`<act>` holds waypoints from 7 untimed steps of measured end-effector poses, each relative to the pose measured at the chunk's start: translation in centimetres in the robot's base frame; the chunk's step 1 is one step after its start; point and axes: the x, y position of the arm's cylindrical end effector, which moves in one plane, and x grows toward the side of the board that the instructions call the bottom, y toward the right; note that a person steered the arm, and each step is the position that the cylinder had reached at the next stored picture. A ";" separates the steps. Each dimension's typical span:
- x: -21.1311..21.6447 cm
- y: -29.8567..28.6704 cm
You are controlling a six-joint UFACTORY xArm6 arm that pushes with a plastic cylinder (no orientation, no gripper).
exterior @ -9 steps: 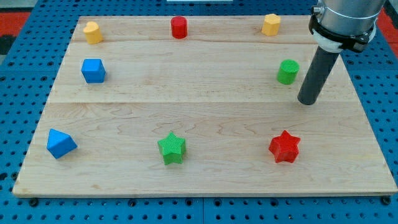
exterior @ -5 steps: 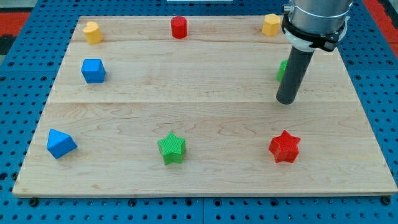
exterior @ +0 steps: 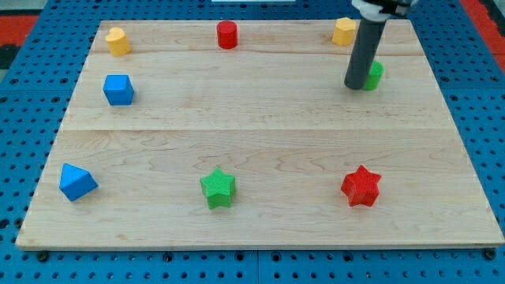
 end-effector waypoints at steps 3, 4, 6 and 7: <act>-6.7 6.6; -8.3 6.8; -9.8 8.1; -9.9 8.1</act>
